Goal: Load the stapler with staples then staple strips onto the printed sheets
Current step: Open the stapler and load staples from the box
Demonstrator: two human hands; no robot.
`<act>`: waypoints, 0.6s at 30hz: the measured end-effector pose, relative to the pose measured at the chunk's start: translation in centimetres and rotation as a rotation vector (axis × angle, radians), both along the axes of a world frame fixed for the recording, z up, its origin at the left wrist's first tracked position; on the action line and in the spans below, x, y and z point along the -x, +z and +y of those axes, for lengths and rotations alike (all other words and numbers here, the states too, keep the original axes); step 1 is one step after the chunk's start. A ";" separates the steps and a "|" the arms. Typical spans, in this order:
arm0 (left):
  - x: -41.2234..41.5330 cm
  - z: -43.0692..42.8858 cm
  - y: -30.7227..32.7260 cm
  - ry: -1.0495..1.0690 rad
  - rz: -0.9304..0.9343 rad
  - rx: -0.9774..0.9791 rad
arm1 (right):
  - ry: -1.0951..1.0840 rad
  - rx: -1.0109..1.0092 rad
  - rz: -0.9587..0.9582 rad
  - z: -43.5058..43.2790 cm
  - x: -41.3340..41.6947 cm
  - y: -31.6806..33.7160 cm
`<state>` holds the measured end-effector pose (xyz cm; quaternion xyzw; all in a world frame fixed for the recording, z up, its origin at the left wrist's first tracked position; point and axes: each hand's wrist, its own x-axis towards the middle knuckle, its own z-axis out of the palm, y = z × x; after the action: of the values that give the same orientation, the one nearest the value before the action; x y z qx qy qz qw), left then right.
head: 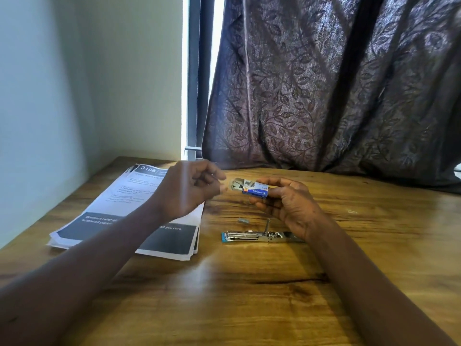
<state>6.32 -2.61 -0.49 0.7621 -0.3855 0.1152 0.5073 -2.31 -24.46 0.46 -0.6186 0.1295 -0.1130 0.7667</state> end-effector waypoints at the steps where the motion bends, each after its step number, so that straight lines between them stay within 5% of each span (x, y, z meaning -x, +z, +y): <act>1: 0.1 -0.1 0.1 0.012 0.011 0.058 | 0.017 -0.003 -0.010 0.1 0.0 0.0; 9: 0.4 -1.0 -0.5 0.139 -0.050 0.072 | 0.109 0.023 -0.026 0.8 0.6 0.1; 18: 1.0 -1.0 -0.6 0.045 0.249 0.150 | 0.115 0.041 -0.022 1.3 0.8 0.1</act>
<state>5.32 -3.66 -1.07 0.7389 -0.2925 0.0595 0.6041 -3.09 -23.18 0.59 -0.6394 0.0831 -0.0783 0.7603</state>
